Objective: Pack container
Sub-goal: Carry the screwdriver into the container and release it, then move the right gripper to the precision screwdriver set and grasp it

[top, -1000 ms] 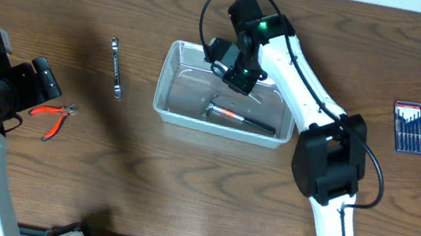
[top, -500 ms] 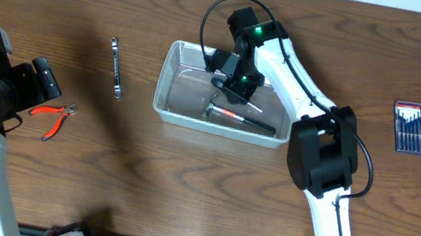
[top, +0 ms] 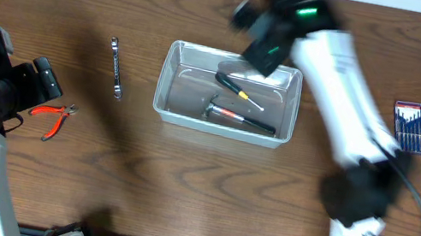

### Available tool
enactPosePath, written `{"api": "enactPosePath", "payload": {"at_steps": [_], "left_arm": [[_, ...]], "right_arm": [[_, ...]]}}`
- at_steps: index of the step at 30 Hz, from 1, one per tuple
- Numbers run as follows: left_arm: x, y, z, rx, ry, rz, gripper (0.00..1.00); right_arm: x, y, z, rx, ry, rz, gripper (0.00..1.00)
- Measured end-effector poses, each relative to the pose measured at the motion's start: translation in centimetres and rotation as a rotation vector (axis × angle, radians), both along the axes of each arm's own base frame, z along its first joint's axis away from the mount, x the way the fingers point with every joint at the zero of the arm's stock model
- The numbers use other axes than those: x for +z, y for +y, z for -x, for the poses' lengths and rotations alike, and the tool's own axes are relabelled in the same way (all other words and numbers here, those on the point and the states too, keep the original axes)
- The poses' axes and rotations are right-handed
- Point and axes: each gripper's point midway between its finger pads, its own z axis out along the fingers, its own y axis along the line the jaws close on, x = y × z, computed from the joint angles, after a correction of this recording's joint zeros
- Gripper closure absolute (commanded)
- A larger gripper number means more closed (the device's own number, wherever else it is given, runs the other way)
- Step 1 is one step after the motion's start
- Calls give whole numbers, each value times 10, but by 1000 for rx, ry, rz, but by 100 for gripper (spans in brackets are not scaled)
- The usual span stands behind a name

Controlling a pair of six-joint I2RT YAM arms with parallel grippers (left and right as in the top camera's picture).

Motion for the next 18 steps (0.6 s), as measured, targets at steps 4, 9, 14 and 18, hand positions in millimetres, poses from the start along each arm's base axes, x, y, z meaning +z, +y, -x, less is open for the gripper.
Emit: {"api": "enactPosePath", "payload": {"at_steps": [4, 9, 14, 18], "left_arm": [[5, -2, 1, -2, -18, -5, 2], [11, -4, 4, -4, -40, -14, 2], [13, -4, 5, -4, -44, -16, 2], [12, -4, 5, -4, -44, -16, 2]], "right_arm": [[84, -139, -5, -375, -149, -72, 1], [67, -287, 14, -745, -81, -35, 1], [-1, -352, 26, -889, 111, -29, 1], [-49, -373, 25, -928, 223, -29, 1]]}}
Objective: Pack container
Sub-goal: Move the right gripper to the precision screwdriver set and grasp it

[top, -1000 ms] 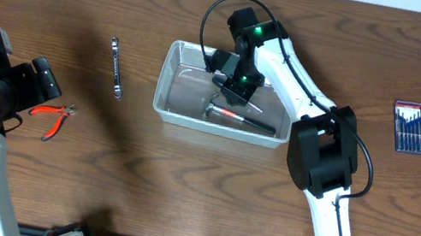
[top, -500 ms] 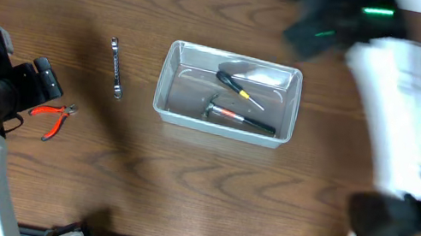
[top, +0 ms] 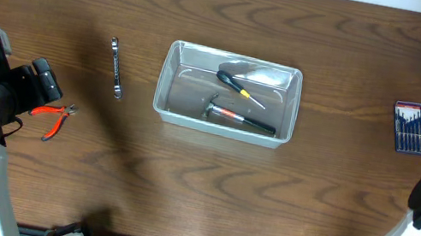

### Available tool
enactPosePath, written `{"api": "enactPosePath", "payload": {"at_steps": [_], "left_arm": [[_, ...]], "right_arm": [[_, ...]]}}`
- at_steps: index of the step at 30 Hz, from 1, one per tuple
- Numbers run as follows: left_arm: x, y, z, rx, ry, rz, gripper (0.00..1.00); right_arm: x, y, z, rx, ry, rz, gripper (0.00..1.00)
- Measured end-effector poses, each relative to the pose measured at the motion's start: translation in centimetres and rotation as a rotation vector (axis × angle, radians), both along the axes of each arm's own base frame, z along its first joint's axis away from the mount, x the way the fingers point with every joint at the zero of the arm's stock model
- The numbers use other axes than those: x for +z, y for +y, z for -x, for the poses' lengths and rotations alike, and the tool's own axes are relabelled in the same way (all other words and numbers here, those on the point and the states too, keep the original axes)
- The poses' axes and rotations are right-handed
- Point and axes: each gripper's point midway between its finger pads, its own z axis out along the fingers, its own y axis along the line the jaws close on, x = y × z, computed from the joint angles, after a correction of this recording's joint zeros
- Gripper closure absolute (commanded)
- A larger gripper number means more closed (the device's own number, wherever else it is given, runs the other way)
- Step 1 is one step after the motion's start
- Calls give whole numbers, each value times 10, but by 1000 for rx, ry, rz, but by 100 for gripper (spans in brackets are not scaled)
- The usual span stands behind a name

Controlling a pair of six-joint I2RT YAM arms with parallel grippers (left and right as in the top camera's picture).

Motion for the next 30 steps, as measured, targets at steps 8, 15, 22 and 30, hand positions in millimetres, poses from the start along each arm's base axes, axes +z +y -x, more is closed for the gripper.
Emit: {"api": "enactPosePath", "payload": {"at_steps": [8, 15, 22, 30], "left_arm": [[0, 0, 0, -2, 0, -2, 2], [0, 0, 0, -2, 0, -2, 2], [0, 0, 0, -2, 0, -2, 2], [0, 0, 0, -2, 0, -2, 2]], "right_arm": [[-64, -5, -2, -6, 129, -51, 1], [-95, -4, -1, -3, 192, -77, 1], [-123, -2, 7, -5, 248, -100, 1], [-157, 4, 20, -4, 301, -123, 1]]}}
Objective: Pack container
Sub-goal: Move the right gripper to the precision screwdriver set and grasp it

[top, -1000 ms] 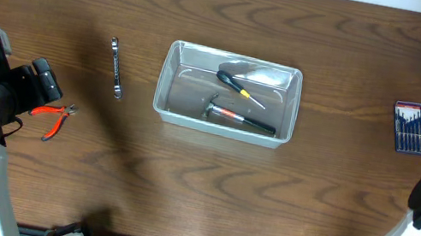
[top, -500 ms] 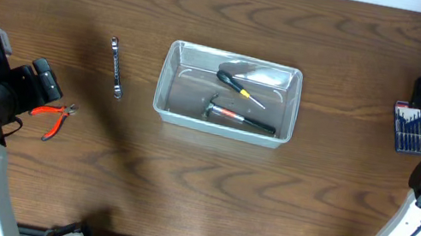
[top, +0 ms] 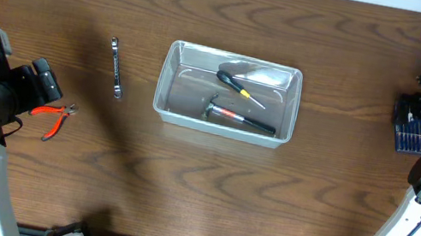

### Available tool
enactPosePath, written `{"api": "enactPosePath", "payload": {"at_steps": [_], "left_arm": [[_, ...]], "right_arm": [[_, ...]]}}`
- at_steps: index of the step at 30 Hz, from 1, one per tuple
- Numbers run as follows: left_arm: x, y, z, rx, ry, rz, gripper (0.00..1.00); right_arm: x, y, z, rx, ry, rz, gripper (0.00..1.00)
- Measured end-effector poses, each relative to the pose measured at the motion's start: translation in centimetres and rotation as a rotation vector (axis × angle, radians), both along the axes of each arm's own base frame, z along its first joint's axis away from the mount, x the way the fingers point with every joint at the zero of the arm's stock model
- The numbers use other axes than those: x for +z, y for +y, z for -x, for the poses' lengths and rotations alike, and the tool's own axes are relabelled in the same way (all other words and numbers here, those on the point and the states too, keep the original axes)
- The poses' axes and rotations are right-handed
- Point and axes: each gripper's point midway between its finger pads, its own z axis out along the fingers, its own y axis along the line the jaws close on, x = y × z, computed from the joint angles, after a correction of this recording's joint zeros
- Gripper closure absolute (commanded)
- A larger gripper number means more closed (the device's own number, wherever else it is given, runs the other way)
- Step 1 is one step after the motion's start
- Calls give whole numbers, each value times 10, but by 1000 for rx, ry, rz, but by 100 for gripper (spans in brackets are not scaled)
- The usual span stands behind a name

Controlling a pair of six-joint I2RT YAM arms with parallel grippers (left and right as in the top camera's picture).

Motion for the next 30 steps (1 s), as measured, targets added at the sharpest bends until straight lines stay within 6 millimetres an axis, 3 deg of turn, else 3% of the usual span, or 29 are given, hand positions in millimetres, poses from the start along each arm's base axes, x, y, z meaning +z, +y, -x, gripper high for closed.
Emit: {"api": "enactPosePath", "payload": {"at_steps": [7, 16, 30], "left_arm": [[0, 0, 0, 0, 0, 0, 2], [0, 0, 0, 0, 0, 0, 2], [0, 0, 0, 0, 0, 0, 2]], "right_arm": [[-15, 2, 5, 0, 14, -6, 1], [-18, -1, 6, 2, 15, 16, 6], [-18, -2, 6, 12, 18, 21, 47]]}}
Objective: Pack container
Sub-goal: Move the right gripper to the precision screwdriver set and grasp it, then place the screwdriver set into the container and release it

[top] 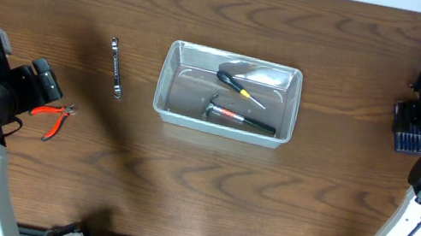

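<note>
The metal container [167,76] sits mid-table and holds a black-and-yellow screwdriver [239,87] and a red-and-black handled tool [241,120]. A blue screwdriver set pack [405,140] lies at the far right. My right gripper [413,116] is directly over the pack's far half and covers it; its jaws are not readable from above. A steel wrench [117,68] lies left of the container. Red-handled pliers [55,118] lie at the left, with my left gripper [46,84] just beside them, its fingers apart and holding nothing.
The right arm's white links run down the right edge of the table. The left arm's body fills the left edge. A black rail lines the front edge.
My right gripper has shifted slightly nearer over the blue pack and now hides more of its far end. The pack, the container and the left arm are where they were.
At first the right arm was blurred over the container's far side. Then it was at the far right edge beyond the blue pack. After that its gripper was over the pack's far end, and now it covers the pack's far half. The left arm stayed by the pliers throughout.
</note>
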### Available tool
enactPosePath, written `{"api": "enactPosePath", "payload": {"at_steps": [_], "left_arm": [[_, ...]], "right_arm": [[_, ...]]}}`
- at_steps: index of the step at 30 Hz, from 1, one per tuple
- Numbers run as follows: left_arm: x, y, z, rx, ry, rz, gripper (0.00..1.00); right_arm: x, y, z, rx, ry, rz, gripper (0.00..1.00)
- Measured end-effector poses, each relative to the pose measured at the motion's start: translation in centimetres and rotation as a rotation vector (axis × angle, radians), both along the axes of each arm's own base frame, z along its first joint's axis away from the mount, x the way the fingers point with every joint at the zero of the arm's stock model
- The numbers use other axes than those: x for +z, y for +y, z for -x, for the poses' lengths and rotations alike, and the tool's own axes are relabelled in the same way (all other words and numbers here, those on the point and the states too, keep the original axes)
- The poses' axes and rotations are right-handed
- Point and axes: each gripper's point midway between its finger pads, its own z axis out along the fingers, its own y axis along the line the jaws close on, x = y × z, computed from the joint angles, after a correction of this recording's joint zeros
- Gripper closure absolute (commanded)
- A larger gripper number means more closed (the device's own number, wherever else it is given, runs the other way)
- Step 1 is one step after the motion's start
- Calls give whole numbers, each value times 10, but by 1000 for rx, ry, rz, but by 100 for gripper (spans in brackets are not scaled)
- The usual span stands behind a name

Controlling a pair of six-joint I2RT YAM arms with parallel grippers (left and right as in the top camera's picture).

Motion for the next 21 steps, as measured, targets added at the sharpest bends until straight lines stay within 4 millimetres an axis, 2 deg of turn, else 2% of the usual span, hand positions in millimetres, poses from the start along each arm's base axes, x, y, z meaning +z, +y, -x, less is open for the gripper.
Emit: {"api": "enactPosePath", "payload": {"at_steps": [4, 5, 8, 11, 13, 16, 19, 21], "left_arm": [[0, 0, 0, 0, 0, 0, 2], [0, 0, 0, 0, 0, 0, 2], [0, 0, 0, 0, 0, 0, 2], [0, 0, 0, -1, 0, 0, 2], [0, 0, 0, -1, 0, 0, 2], [1, 0, -2, -5, -8, -4, 2], [2, 0, -3, -10, -12, -7, 2], [2, 0, -3, -16, -12, -9, 2]], "right_arm": [[0, 1, 1, 0, 3, -3, 64], [0, 1, 1, 1, 4, -5, 65], [2, 11, -1, 1, -5, -52, 76], [10, 31, -15, 18, -49, -117, 76], [22, 46, -30, 47, -90, -135, 79], [57, 71, -61, 123, -189, -111, 85], [120, 113, -92, 240, -343, -68, 87], [174, 152, -104, 344, -469, -42, 88]]}}
